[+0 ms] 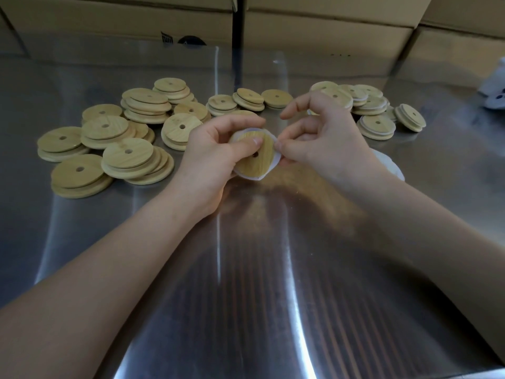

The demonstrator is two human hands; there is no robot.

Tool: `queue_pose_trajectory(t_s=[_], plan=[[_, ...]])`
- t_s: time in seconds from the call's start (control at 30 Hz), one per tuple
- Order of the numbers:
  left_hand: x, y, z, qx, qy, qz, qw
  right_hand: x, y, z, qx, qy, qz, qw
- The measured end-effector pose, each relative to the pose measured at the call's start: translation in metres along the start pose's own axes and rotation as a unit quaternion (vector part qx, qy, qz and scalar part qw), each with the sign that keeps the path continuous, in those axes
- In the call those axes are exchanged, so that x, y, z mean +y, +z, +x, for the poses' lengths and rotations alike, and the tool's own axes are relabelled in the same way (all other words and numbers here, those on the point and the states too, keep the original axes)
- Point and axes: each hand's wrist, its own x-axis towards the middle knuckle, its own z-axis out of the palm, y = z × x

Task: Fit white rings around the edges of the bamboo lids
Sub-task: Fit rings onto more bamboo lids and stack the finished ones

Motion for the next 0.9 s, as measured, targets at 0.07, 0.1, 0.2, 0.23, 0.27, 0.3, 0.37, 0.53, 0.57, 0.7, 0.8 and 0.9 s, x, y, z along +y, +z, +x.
queue_pose_trajectory(t_s=[0.07, 0.1, 0.2, 0.23, 0.27, 0.3, 0.37, 0.53, 0.57, 0.7, 0.8, 0.9], plan=[[0.0, 0.0, -0.001, 0.014, 0.007, -0.002, 1.0, 0.0, 0.003, -0.001, 0.009, -0.002, -0.012, 1.0], [0.0, 0.0, -0.001, 0.021, 0.011, -0.003, 1.0, 0.0, 0.005, -0.002, 0.012, -0.003, -0.018, 1.0], [0.0, 0.0, -0.001, 0.027, 0.023, 0.006, 0.999, 0.0, 0.007, -0.003, 0.03, -0.007, -0.025, 0.999], [0.0, -0.001, -0.001, 0.023, 0.029, 0.014, 0.999, 0.0, 0.008, -0.003, 0.036, -0.01, -0.024, 0.999], [0.0, -0.001, -0.001, 0.015, 0.038, 0.031, 0.999, 0.001, 0.008, -0.003, 0.041, -0.014, -0.022, 0.999], [-0.001, -0.001, -0.001, 0.004, 0.052, 0.061, 0.997, 0.001, 0.007, -0.004, 0.042, -0.021, -0.023, 0.999], [-0.001, 0.001, -0.002, -0.015, 0.074, 0.115, 0.99, 0.001, 0.007, -0.004, 0.037, -0.035, -0.03, 0.998], [0.0, 0.0, 0.001, -0.005, 0.041, 0.092, 0.995, 0.0, 0.0, 0.0, 0.002, -0.024, -0.007, 1.0], [0.001, -0.001, 0.001, -0.004, 0.03, 0.082, 0.996, -0.001, -0.002, 0.001, -0.008, -0.018, 0.003, 1.0], [0.004, -0.001, 0.0, -0.012, 0.009, 0.069, 0.997, -0.001, -0.007, 0.003, -0.039, -0.001, 0.039, 0.998], [0.006, -0.001, 0.0, -0.016, 0.007, 0.076, 0.997, -0.001, -0.01, 0.003, -0.057, 0.005, 0.05, 0.997], [0.004, -0.003, 0.001, -0.015, 0.009, 0.075, 0.997, -0.001, -0.01, 0.003, -0.062, 0.001, 0.057, 0.996]])
